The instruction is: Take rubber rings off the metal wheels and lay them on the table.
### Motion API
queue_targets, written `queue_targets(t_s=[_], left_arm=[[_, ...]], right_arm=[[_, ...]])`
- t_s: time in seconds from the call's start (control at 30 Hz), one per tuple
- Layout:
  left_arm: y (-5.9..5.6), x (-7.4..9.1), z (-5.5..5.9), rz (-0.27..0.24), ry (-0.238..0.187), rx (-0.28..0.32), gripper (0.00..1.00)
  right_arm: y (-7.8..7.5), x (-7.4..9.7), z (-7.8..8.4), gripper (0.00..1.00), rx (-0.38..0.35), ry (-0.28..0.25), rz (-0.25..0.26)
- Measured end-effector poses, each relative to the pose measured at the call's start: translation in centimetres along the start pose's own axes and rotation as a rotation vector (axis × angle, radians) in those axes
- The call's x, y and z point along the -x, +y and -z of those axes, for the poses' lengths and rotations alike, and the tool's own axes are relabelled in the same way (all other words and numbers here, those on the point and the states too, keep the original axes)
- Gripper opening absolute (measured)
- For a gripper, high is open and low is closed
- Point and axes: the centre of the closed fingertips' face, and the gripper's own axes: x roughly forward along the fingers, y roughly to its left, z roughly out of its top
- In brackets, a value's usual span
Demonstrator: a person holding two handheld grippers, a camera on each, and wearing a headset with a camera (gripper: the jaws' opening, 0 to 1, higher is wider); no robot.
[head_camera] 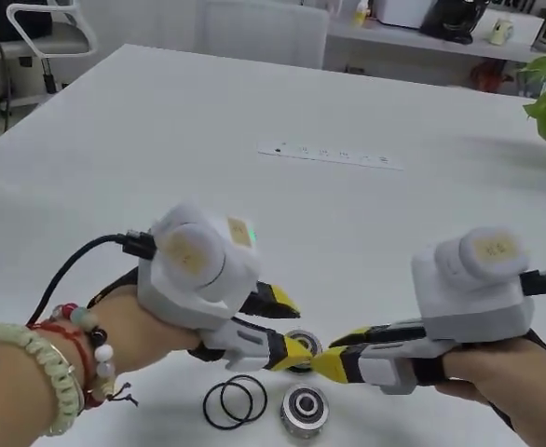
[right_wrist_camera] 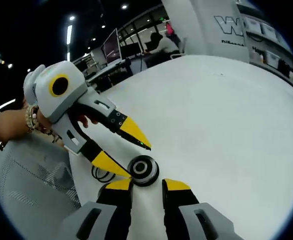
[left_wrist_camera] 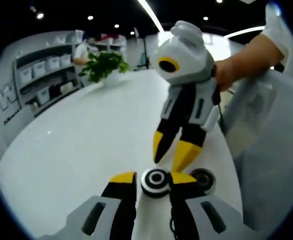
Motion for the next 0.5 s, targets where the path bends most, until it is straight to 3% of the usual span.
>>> queue_targets(t_s=[0.5], left_arm=[[-0.69,-0.21,0.63,0.017,0.022,-0.014,0.14]], right_arm=[[0.08,-0.23,0.60,0.21,0.073,0.035,0.006]])
